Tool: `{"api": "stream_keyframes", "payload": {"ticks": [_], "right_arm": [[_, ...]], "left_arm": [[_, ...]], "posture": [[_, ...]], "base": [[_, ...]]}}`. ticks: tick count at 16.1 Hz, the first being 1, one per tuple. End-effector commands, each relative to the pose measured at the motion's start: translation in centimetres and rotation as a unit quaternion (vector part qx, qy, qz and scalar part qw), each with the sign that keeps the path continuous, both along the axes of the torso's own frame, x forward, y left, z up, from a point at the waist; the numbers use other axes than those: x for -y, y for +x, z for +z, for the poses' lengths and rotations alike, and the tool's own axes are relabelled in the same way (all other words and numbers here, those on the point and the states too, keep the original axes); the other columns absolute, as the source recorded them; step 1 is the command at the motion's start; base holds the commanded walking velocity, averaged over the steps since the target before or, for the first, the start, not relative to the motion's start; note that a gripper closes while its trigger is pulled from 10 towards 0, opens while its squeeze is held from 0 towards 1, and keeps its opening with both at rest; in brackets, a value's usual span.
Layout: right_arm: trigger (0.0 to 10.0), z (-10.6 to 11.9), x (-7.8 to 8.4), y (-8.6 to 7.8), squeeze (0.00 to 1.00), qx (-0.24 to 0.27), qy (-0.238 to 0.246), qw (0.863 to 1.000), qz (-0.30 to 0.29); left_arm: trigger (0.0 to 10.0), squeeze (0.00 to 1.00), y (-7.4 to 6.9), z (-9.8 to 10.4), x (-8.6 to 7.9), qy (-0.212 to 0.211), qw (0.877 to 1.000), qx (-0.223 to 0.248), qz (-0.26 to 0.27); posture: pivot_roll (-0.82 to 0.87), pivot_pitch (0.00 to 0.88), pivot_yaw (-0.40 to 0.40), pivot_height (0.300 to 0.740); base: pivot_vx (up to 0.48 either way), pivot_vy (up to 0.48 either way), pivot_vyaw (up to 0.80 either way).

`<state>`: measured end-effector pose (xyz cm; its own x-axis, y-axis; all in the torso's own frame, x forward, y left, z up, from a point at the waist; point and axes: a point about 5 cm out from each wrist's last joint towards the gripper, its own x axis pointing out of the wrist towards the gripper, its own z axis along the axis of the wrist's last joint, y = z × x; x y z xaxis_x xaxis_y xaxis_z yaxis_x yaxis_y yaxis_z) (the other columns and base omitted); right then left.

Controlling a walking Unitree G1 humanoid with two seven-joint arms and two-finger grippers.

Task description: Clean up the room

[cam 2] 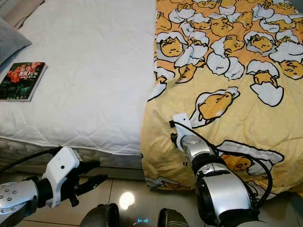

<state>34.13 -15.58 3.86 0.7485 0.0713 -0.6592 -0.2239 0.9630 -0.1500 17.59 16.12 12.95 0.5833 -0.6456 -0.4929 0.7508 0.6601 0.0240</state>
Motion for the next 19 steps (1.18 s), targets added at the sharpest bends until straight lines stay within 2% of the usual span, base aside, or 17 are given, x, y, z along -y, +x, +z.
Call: {"api": "stream_keyframes", "payload": {"ticks": [1,15,19], "right_arm": [[0.0,-0.2,0.4,-0.1,0.0,-0.006,0.003,1.0,-0.004],[0.0,0.0,0.7,-0.1,0.0,-0.004,0.036,0.999,-0.008],[0.0,0.2,1.3,0.0,0.0,0.007,0.075,0.997,-0.014]], "left_arm": [[10.0,0.0,-0.2,0.0,0.2,-0.001,1.0,-0.004,-0.003],[10.0,0.0,0.3,-0.4,0.2,0.0,1.0,-0.003,0.008],[10.0,0.0,1.0,-0.3,0.5,-0.006,1.0,0.009,0.012]], "posture": [[0.15,0.196,-0.007,0.74],[0.13,0.166,0.004,0.74],[0.1,0.134,0.0,0.74]], "base": [[0.0,0.0,0.0],[0.0,0.0,0.0],[0.0,0.0,0.0]]}}
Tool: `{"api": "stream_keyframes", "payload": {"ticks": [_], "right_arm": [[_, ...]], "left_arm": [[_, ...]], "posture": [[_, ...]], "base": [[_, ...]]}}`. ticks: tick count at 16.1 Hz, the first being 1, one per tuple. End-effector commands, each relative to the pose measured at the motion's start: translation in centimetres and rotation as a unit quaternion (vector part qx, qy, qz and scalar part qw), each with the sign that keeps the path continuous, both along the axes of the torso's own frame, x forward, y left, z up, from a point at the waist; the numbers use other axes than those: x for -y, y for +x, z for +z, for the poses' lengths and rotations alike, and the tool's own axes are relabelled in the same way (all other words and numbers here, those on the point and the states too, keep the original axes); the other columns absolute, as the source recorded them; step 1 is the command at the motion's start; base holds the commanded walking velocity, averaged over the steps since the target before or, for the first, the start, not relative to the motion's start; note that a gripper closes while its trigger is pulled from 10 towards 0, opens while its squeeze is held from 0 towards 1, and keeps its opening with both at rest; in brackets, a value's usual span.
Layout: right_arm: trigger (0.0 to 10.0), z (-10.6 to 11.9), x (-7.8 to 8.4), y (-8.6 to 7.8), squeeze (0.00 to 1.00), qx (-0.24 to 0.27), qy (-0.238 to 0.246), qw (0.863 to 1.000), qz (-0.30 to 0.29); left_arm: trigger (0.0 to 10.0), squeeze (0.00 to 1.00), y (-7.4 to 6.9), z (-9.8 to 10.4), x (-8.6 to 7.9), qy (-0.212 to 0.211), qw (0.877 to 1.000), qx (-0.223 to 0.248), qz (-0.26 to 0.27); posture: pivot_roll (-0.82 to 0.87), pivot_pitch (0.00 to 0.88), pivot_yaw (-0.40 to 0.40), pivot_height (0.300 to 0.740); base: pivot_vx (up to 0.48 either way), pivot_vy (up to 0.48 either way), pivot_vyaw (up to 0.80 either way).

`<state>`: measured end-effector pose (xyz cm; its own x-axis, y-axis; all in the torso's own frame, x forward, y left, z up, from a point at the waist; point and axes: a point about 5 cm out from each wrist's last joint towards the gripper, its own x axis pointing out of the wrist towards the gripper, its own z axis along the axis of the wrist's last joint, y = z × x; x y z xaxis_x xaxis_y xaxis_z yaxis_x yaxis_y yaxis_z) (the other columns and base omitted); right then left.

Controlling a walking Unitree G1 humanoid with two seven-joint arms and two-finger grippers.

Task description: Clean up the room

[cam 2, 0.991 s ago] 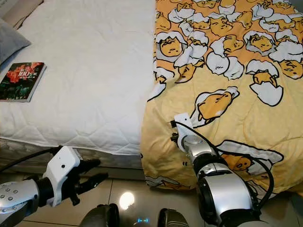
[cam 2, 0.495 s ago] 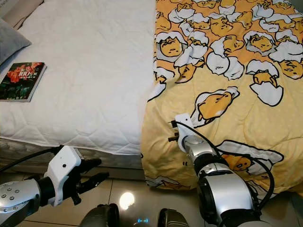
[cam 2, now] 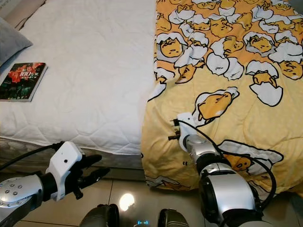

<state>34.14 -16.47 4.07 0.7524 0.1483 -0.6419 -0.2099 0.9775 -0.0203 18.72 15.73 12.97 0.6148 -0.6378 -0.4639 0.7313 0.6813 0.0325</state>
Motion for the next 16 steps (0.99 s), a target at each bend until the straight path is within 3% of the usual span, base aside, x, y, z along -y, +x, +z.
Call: {"api": "stream_keyframes", "payload": {"ticks": [1,4,8,10,11,12,13,16], "right_arm": [[0.0,-0.1,0.6,-0.2,0.0,0.005,0.021,1.0,-0.006],[0.0,-1.3,1.3,-1.5,0.0,-0.012,0.043,0.999,-0.001],[0.0,-4.2,3.0,-4.6,0.0,-0.055,0.019,0.998,-0.002],[0.0,-4.4,3.1,-4.9,0.0,-0.049,0.022,0.999,-0.001],[0.0,-3.8,2.4,-4.5,0.0,-0.017,0.036,0.999,0.02],[10.0,-2.2,1.2,-3.3,0.07,0.041,0.072,0.996,0.029],[10.0,-0.5,0.5,-2.1,1.0,0.091,0.106,0.99,0.009],[10.0,2.1,-1.2,0.4,1.0,0.145,0.124,0.982,-0.012]], "left_arm": [[10.0,0.0,-0.1,-0.3,0.3,0.001,1.0,-0.003,0.0],[10.0,0.0,-0.2,-0.5,0.5,-0.003,1.0,-0.003,0.001],[10.0,0.0,-0.2,-0.6,0.7,-0.007,1.0,-0.003,-0.001],[10.0,0.0,-0.2,-0.7,0.7,-0.006,1.0,-0.004,-0.004],[10.0,0.0,-0.1,-0.7,0.7,-0.005,1.0,-0.004,-0.004],[10.0,0.0,0.0,-0.7,0.6,-0.003,1.0,-0.002,-0.002],[10.0,0.0,0.1,-0.6,0.5,0.0,1.0,0.001,0.003],[10.0,0.0,-0.2,-0.4,0.3,0.001,1.0,0.004,0.008]], "posture": [[0.1,0.128,0.001,0.74],[0.08,0.116,0.001,0.74],[0.07,0.106,0.015,0.74],[0.07,0.107,0.02,0.74],[0.07,0.104,0.025,0.74],[0.07,0.104,0.027,0.74],[0.08,0.11,0.025,0.74],[0.09,0.121,0.023,0.74]], "base": [[0.0,0.0,0.0],[0.0,0.0,0.0],[0.0,0.0,0.0],[0.0,0.0,0.0],[0.0,0.0,0.0],[0.0,0.0,0.0],[0.0,0.0,0.0],[0.0,0.0,0.0]]}}
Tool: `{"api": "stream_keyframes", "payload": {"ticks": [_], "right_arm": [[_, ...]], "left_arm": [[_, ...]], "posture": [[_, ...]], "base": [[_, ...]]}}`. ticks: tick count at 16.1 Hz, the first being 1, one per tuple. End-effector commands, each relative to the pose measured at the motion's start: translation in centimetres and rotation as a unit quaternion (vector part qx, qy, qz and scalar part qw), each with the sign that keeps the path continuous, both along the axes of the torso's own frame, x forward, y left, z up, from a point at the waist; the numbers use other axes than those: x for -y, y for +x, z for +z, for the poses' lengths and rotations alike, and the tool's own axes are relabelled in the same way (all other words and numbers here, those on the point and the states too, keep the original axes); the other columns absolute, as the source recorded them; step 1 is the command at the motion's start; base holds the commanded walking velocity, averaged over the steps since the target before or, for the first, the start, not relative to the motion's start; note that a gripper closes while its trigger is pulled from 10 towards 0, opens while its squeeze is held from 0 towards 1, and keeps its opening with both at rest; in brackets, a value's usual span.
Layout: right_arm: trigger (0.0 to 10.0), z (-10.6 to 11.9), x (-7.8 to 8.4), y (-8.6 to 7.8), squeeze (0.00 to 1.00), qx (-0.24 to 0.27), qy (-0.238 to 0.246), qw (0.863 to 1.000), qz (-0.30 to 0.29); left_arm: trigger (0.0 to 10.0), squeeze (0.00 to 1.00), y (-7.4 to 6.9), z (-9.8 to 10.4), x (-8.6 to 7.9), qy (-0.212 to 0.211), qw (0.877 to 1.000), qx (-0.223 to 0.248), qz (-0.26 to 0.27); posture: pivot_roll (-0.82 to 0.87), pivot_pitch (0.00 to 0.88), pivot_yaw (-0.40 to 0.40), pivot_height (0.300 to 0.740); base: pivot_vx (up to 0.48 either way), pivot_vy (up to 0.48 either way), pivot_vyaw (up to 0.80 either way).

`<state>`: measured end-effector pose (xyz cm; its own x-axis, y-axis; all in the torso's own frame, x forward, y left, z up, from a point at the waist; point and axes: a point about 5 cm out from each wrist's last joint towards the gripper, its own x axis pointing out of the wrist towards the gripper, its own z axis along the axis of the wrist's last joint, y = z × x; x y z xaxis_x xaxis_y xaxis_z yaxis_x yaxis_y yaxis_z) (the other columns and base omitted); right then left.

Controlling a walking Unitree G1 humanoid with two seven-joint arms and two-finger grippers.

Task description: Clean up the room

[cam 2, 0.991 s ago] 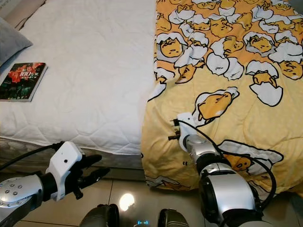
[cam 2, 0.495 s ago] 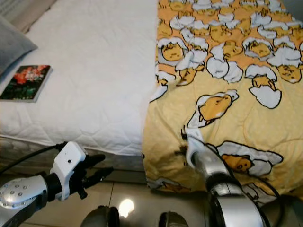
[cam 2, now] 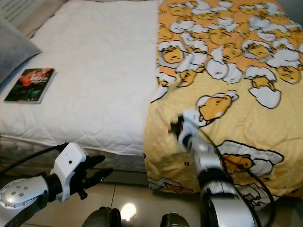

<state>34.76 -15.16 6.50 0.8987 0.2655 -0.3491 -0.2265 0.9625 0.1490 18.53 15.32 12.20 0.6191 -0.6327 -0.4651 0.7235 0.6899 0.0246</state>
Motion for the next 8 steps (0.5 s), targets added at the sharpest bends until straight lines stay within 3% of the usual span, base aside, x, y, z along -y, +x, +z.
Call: {"api": "stream_keyframes", "payload": {"ticks": [1,4,8], "right_arm": [[10.0,0.2,-0.8,0.5,1.0,-0.004,-0.002,1.0,-0.005],[10.0,0.3,-1.7,1.2,1.0,-0.036,-0.087,0.995,-0.012],[10.0,0.4,-1.4,1.5,1.0,-0.061,-0.135,0.988,-0.036]], "left_arm": [[10.0,0.0,-0.2,0.4,-0.2,0.005,1.0,0.007,0.004],[10.0,0.0,-0.8,0.6,-0.8,0.014,1.0,0.001,0.005],[10.0,0.0,-1.8,1.1,-1.6,0.028,1.0,-0.008,0.006]], "posture": [[0.1,0.13,0.023,0.74],[0.13,0.181,0.021,0.74],[0.17,0.247,0.01,0.74]], "base": [[0.0,0.0,0.0],[0.0,0.0,0.0],[0.0,0.0,0.0]]}}
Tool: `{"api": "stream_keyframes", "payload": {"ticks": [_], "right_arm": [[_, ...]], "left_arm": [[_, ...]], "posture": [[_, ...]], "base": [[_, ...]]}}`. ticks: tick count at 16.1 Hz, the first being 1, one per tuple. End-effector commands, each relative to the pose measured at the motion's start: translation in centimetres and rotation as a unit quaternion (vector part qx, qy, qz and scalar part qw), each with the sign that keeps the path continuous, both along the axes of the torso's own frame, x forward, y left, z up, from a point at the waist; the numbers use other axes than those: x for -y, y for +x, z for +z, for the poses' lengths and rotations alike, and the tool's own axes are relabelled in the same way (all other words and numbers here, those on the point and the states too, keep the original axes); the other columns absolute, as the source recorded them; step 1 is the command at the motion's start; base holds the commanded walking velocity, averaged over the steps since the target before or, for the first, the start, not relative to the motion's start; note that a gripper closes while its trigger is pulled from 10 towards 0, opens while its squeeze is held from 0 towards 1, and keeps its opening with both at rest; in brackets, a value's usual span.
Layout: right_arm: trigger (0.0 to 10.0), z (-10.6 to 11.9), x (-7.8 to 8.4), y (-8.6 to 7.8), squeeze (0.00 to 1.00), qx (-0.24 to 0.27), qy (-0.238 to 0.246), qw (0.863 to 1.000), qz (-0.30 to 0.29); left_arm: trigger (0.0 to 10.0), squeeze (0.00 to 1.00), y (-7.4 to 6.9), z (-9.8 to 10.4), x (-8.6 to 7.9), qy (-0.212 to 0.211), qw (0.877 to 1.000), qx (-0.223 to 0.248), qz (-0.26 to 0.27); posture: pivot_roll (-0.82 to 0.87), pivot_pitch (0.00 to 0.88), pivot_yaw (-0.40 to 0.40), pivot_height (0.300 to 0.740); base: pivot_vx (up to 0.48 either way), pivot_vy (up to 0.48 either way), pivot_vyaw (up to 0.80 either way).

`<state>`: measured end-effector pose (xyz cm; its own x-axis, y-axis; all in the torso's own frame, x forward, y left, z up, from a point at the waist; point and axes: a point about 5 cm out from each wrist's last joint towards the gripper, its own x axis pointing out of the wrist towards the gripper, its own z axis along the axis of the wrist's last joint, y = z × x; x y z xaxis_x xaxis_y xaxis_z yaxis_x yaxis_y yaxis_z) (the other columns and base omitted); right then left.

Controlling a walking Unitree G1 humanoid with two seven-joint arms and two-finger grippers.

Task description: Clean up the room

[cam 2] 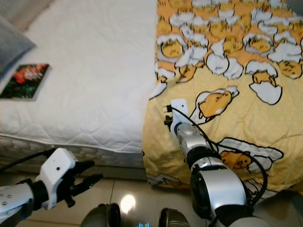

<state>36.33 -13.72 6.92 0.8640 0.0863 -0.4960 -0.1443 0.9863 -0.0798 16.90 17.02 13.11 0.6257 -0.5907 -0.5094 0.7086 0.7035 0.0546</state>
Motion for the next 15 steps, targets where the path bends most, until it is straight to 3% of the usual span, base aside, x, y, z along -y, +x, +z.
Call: {"api": "stream_keyframes", "payload": {"ticks": [1,2,5,9,10,13,15], "right_arm": [[10.0,-0.6,0.5,-0.4,1.0,-0.019,-0.013,1.0,-0.012],[10.0,-1.2,0.7,-0.8,0.0,-0.034,-0.022,0.999,-0.013],[10.0,-3.8,1.7,-2.7,0.0,-0.084,-0.053,0.995,0.016],[10.0,-6.4,2.9,-5.1,0.0,-0.14,-0.044,0.988,0.038],[10.0,-7.4,3.9,-6.3,0.0,-0.159,-0.047,0.985,0.044],[10.0,-8.1,5.6,-7.5,0.0,-0.162,-0.039,0.985,0.05],[10.0,-7.2,5.0,-6.6,0.0,-0.122,0.03,0.99,0.06]], "left_arm": [[10.0,0.0,-0.5,0.3,-0.1,0.002,1.0,-0.003,0.0],[10.0,0.0,-0.7,0.4,-0.2,0.003,1.0,-0.004,0.003],[10.0,0.0,-1.5,0.5,-0.1,0.003,1.0,-0.01,0.005],[10.0,0.0,-2.0,0.3,-0.1,0.008,1.0,-0.017,0.005],[10.0,0.0,-2.1,0.1,-0.1,0.009,1.0,-0.018,0.008],[10.0,0.0,-1.8,-0.3,0.1,0.009,1.0,-0.013,0.012],[10.0,0.0,-1.4,-0.3,0.2,0.004,1.0,-0.004,0.023]], "posture": [[0.18,0.261,0.003,0.74],[0.19,0.265,0.0,0.74],[0.21,0.271,-0.003,0.74],[0.21,0.26,-0.009,0.74],[0.2,0.252,-0.01,0.74],[0.19,0.222,-0.024,0.74],[0.17,0.199,-0.03,0.74]], "base": [[0.0,0.0,0.0],[0.0,0.0,0.0],[0.0,0.0,0.0],[0.0,0.0,0.0],[0.0,0.0,0.0],[0.0,0.0,0.0],[0.0,0.0,0.0]]}}
